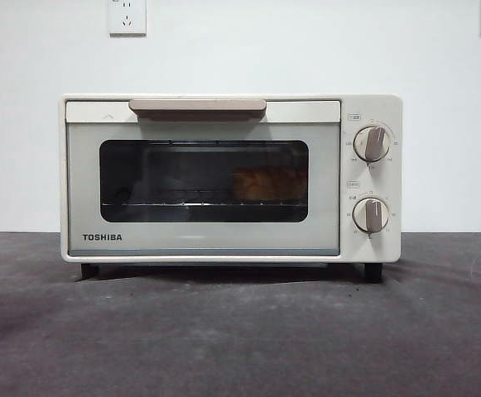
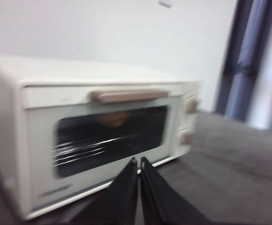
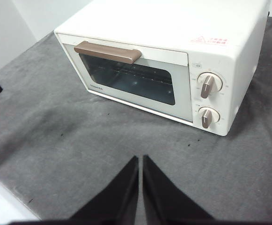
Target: The left arm flap open the oven, the right arm pick bread and place it into oven, the left arm flap close the oven
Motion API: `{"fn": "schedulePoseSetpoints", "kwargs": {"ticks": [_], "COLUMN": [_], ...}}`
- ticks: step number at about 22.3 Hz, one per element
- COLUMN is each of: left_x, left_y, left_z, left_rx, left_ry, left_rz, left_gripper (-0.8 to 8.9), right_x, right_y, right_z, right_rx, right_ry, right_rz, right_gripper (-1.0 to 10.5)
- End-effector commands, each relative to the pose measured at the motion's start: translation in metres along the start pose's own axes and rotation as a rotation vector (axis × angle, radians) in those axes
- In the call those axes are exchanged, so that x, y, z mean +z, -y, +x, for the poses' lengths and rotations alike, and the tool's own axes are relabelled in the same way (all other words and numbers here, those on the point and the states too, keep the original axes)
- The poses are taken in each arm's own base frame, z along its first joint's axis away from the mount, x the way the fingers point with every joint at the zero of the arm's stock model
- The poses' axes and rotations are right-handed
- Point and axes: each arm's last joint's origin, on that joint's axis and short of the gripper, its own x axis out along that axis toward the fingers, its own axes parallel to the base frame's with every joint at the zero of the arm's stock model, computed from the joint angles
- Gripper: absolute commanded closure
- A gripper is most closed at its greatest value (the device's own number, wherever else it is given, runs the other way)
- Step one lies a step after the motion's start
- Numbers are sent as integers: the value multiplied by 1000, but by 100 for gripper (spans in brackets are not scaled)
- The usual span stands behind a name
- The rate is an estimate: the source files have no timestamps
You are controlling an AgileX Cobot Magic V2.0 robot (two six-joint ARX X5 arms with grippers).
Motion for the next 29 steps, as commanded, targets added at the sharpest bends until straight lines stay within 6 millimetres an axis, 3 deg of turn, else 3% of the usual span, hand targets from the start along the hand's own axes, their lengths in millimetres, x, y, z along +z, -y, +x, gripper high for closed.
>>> {"fn": "schedulePoseSetpoints", "kwargs": {"ticks": [1, 4, 8, 13, 29], "left_x": [-13, -23, -32, -33, -33], "left_y": [-9, -16, -19, -20, -20], "left_z": [-2, -6, -10, -10, -10], "left_rx": [242, 492, 639, 635, 648], "left_ry": [-47, -100, -188, -230, -226], "left_rz": [-27, -126, -112, 10, 3], "left_gripper": [793, 793, 793, 793, 793], "right_x": [5, 5, 5, 5, 5], "right_y": [-2, -2, -2, -2, -2], "right_z": [-3, -4, -3, -3, -4], "right_rx": [12, 12, 12, 12, 12], "right_ry": [23, 24, 24, 23, 24], "right_rz": [-15, -15, -15, -15, -15], "right_gripper": [936, 935, 935, 935, 935]}}
